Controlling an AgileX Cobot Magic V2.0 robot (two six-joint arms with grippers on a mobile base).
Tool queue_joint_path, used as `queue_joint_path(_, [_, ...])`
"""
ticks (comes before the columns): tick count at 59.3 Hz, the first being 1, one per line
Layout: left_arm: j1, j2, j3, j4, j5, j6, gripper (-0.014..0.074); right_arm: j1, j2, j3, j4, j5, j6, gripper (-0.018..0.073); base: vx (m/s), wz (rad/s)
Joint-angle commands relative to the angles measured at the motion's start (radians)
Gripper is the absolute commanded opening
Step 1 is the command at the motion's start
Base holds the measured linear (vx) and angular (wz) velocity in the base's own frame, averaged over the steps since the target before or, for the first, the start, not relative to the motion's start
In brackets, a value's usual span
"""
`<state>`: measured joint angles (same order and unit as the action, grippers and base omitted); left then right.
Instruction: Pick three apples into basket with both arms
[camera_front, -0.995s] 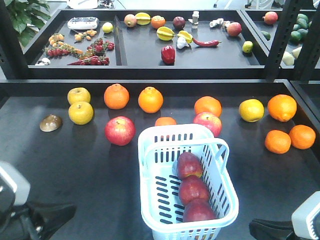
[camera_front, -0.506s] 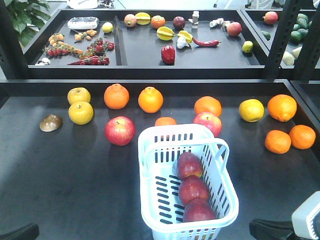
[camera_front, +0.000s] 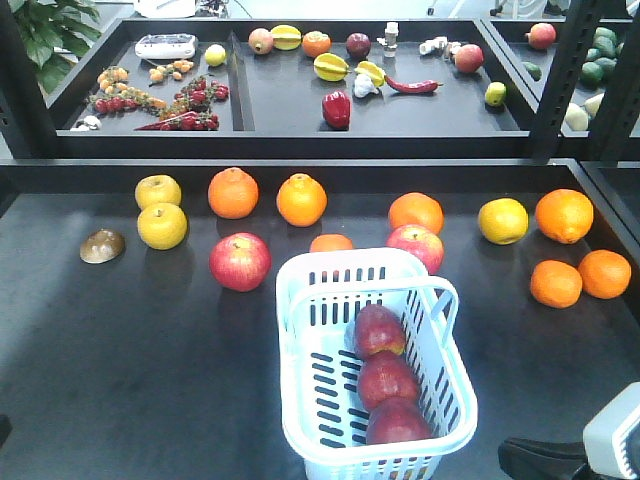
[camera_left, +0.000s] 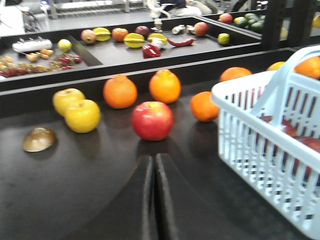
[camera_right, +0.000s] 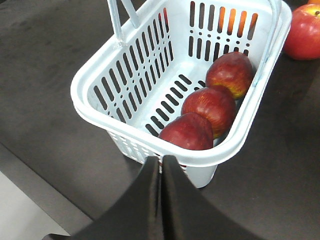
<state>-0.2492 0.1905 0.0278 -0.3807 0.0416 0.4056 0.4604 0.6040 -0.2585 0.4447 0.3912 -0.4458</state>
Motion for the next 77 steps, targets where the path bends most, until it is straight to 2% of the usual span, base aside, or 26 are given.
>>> queue_joint_path(1, [0.039,-0.062,-0.022,0.01,0.008,-0.006,-0.0006,-0.002,-0.001,-0.026,0.012,-0.055,-0.007,-0.0005,0.0,0.0])
queue_joint_path(6, [0.077,-0.14,-0.022,0.01,0.078,-0.055,-0.0006,-0.002,-0.001,-0.026,0.012,-0.055,-0.007,-0.0005,0.0,0.0])
queue_joint_path(11, [0.114,-0.229,-0.022,0.017,0.166,-0.154,-0.0006,-0.002,-0.001,-0.026,0.012,-0.055,-0.007,-0.0005,0.0,0.0])
queue_joint_path(17, [0.144,-0.218,-0.022,0.038,0.225,-0.304,-0.0006,-0.002,-0.001,-0.026,0.012,-0.053,-0.007,-0.0005,0.0,0.0])
queue_joint_path(24, [0.148,-0.218,-0.023,0.054,0.222,-0.435,-0.0006,-0.002,-0.001,-0.026,0.012,-0.055,-0.007,-0.0005,0.0,0.0])
queue_joint_path(32, [0.148,-0.218,-0.023,0.092,0.157,-0.523,-0.0006,-0.002,-0.001,-0.026,0.012,-0.055,-0.007,-0.0005,0.0,0.0])
queue_joint_path(43, [0.147,-0.218,-0.023,0.184,0.044,-0.548,-0.0006,-0.002,-0.001,-0.026,0.012,-0.055,-0.007,-0.0005,0.0,0.0])
queue_joint_path(52, [0.147,-0.218,-0.023,0.271,0.036,-0.547,-0.0006,-0.002,-0.001,-0.026,0.012,-0.055,-0.007,-0.0005,0.0,0.0])
queue_joint_path(77, [0.147,-0.218,-0.023,0.272,0.024,-0.547,-0.0006,-0.002,-0.001,-0.026,0.012,-0.055,-0.007,-0.0005,0.0,0.0])
